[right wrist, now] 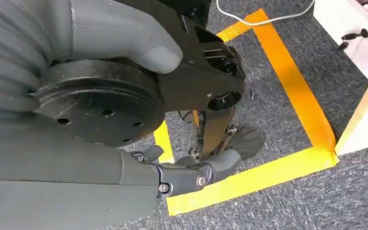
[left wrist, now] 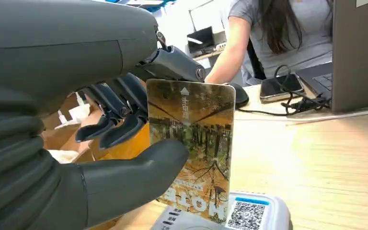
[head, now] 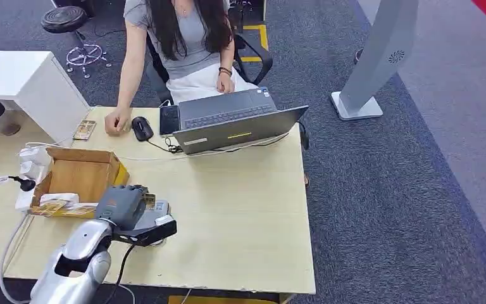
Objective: Pass the card to the sensor for recognition and then transmit it.
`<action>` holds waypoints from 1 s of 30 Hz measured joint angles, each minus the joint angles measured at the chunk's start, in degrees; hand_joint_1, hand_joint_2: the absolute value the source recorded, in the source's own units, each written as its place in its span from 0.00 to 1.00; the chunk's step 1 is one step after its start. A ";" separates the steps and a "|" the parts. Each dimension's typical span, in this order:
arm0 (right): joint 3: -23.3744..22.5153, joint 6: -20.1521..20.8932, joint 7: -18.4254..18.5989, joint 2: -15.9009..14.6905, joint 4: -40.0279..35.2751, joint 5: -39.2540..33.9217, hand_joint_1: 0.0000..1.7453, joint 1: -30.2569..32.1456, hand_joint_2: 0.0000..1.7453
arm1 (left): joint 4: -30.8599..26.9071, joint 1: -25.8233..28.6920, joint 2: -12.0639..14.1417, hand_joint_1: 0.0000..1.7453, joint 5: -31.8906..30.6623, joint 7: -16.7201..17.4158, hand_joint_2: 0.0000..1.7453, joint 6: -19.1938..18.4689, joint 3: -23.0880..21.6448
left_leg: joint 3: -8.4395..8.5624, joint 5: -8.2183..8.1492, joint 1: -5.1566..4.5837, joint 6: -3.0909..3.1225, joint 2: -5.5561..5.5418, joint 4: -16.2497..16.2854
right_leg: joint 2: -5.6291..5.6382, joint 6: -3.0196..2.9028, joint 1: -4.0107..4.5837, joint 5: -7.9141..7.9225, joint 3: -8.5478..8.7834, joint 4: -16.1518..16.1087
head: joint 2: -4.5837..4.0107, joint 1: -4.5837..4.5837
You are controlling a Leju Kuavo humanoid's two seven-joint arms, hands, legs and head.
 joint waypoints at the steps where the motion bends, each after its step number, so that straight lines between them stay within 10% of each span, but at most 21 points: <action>1: -0.02 0.00 0.00 0.00 0.00 0.02 0.00 0.00 1.00 | 0.02 -0.01 0.17 1.00 0.00 0.33 1.00 -0.24 -0.09 | 0.00 0.00 0.00 0.00 0.00 0.00 | 0.00 0.00 0.00 0.00 0.00 0.00 | 0.00 0.00; 30: -0.50 -0.09 0.17 0.35 0.00 0.83 0.00 0.05 1.00 | 0.46 -1.55 -0.74 1.00 0.44 2.29 1.00 3.17 -0.96 | 0.00 0.00 -0.01 0.01 0.01 0.00 | 0.00 0.00 0.00 0.00 -0.01 0.00 | 0.00 0.00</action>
